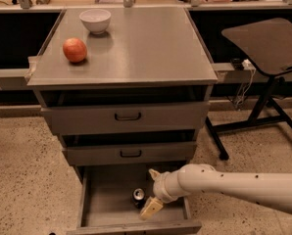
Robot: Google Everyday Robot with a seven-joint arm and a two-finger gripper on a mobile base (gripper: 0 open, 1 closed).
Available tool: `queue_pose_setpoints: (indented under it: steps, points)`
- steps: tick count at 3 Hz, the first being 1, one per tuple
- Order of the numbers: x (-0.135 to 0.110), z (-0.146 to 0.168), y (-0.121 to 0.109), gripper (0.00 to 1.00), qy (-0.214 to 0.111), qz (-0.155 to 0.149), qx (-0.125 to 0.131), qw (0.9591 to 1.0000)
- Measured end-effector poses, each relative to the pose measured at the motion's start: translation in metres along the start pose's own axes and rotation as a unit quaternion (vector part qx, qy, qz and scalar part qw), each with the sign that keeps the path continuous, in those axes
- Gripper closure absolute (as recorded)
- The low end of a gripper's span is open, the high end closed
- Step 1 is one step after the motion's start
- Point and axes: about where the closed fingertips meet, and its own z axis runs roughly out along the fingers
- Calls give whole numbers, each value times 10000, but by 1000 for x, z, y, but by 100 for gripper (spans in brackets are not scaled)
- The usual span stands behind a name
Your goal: Pick pepsi can from bottom drawer and place on counter
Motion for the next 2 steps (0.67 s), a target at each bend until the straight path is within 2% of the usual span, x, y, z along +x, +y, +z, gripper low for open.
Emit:
queue_pose_setpoints:
  steps: [1, 2]
  points:
    - [1, 10, -10, 0, -429, 10, -96, 9990]
    - [2, 29, -31, 0, -1125, -56, -264, 9933]
